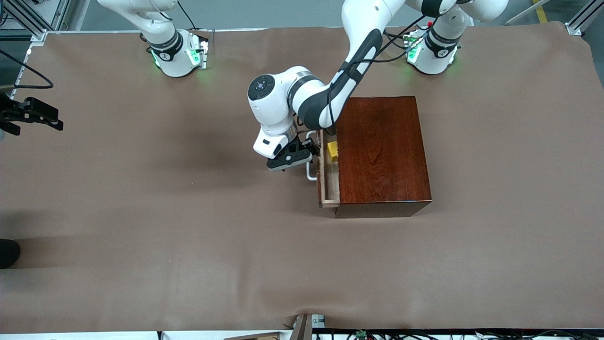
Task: Open drawer, take yellow block, close drawer
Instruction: 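Pull the drawer out of the box with the left gripper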
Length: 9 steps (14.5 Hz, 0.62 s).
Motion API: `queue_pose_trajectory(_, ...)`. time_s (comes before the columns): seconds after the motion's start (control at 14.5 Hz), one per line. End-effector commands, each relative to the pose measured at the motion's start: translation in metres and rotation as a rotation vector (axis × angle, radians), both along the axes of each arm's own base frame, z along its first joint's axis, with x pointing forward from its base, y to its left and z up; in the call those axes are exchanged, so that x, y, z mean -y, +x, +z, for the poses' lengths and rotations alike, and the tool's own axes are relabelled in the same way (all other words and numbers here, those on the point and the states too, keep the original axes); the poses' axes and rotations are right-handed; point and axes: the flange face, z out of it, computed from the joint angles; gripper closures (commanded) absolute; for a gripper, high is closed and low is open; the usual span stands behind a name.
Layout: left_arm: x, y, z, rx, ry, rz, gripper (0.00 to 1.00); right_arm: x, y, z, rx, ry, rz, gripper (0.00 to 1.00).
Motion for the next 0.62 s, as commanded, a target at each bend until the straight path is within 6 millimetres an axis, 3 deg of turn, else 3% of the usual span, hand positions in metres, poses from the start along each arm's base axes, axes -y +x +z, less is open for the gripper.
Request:
queue_pose_trajectory(0.0, 0.022, -0.003, 0.001, 0.040, -0.108, 0.032, 0.00, 0.003, 0.001, 0.005, 0.000, -0.002, -0.003, 0.00)
queue_pose_trajectory(0.48, 0.046, -0.020, 0.000, 0.070, -0.221, 0.096, 0.00, 0.002, 0.001, 0.005, -0.002, -0.002, -0.001, 0.00)
queue_pose_trajectory(0.55, 0.052, -0.025, -0.007, 0.077, -0.240, 0.088, 0.00, 0.002, 0.002, 0.004, -0.002, -0.004, 0.000, 0.00)
